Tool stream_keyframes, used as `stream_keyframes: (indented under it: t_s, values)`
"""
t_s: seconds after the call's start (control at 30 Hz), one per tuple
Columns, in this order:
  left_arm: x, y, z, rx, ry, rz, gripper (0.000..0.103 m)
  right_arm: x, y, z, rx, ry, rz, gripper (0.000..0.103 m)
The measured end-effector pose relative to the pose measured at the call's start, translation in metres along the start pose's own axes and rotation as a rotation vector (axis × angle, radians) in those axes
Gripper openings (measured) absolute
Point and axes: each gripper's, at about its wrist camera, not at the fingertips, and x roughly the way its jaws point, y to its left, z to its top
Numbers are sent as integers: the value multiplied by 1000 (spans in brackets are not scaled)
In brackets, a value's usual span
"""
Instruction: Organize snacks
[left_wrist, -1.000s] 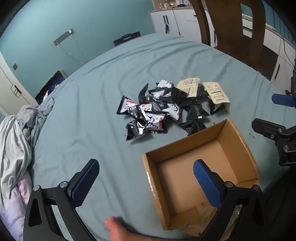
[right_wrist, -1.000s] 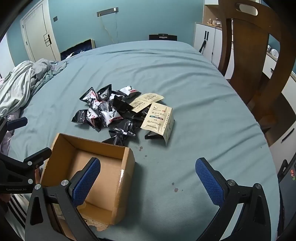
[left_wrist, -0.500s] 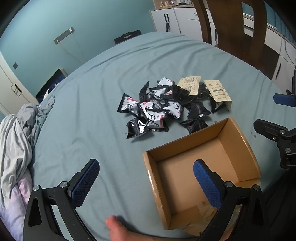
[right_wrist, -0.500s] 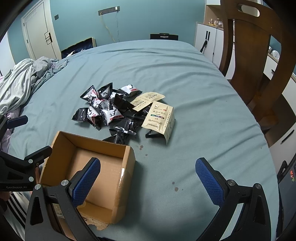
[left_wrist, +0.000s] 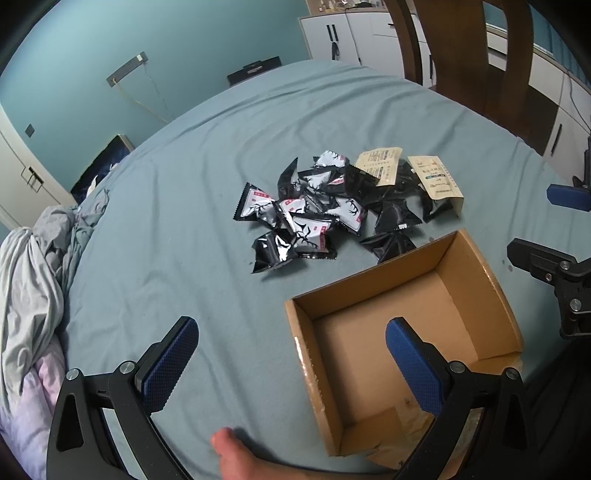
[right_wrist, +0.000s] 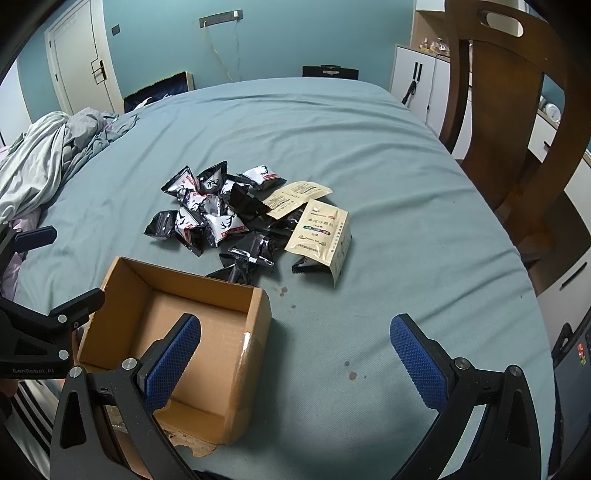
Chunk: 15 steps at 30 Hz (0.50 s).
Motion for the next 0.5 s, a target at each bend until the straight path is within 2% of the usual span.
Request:
stream_keyframes:
  t_s: [0.5]
  values:
    - [5, 2, 1, -4, 26, 0, 103, 2, 1, 3, -7, 6, -7, 103]
